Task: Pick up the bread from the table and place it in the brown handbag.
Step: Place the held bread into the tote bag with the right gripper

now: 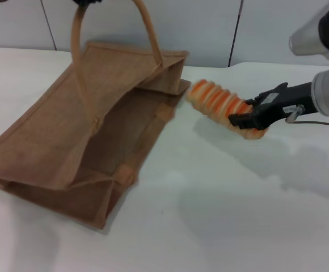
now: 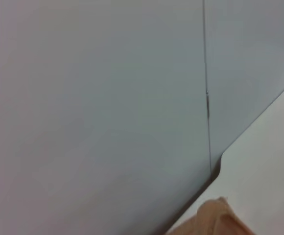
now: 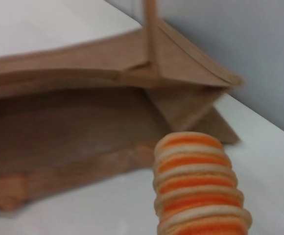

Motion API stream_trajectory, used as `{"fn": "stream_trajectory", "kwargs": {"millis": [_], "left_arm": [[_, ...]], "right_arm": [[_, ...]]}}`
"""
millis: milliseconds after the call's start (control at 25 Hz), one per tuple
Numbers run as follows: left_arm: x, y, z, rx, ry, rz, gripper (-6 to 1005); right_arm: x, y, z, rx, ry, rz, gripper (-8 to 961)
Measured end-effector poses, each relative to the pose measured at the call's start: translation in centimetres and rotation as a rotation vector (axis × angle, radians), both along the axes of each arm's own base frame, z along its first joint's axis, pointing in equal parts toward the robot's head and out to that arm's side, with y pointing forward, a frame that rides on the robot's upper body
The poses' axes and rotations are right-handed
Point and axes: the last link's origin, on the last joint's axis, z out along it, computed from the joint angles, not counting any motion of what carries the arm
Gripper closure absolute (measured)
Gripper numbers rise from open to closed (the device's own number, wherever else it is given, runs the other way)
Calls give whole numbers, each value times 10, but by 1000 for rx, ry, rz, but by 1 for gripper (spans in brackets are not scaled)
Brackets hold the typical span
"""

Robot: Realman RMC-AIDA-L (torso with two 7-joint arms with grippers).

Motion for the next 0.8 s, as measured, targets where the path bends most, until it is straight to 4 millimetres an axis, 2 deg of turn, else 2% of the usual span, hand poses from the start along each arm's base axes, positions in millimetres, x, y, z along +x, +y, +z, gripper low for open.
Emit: {"fn": "stream_trajectory", "kwargs": {"millis": [160,400,640,800], "left_arm": [[20,1,-1,6,-3,-46,882],[53,1,-15,-24,2,-125,882],[70,-3,-28,-47,0,-168,882],[78,-7,-34,-55,1,-192,882]], "right_arm": [[-19,-12,-8,-57,40,54,457],[-32,-20,-30,-120,12,97,506],[-34,-16,-45,-121,2,89,559],[-34,-10,-48,-97,6,86,590]]}}
